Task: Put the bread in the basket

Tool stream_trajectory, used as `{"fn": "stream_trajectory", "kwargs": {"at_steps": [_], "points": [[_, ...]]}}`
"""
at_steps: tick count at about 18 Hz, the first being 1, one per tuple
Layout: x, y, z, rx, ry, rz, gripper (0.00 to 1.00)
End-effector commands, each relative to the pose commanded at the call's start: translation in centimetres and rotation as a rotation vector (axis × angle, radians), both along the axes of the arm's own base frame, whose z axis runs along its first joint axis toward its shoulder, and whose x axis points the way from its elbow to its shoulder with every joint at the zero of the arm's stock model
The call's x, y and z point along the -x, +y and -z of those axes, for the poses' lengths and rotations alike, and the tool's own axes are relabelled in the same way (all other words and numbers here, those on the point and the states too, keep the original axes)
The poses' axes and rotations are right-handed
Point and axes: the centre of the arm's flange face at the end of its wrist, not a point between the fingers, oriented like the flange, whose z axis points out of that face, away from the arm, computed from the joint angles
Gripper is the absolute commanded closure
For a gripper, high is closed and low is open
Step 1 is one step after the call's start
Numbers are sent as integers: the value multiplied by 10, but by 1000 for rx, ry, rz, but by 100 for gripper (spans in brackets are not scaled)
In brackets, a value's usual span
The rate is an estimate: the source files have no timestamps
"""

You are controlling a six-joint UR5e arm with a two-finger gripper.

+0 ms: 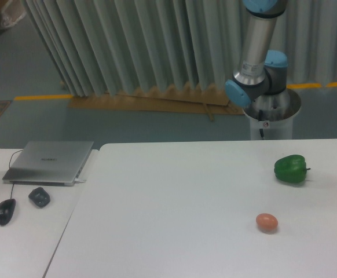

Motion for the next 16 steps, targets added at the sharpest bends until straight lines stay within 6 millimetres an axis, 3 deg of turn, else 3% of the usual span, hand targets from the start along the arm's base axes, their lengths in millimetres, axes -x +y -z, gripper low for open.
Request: {"fn": "stream_trajectory", "kwargs": {"at_steps": [3,6,10,11,12,14,16], "points": [[9,-14,8,-24,-11,-79,78],[13,-29,-2,-50,-2,-120,78],[18,-31,5,-54,8,-93,77],[21,-33,3,-57,30,-77,72],[23,-38,3,-59,38,-62,51],[24,-39,2,-61,43,-43,0],[22,-38,-1,-63,46,-55,0]]}}
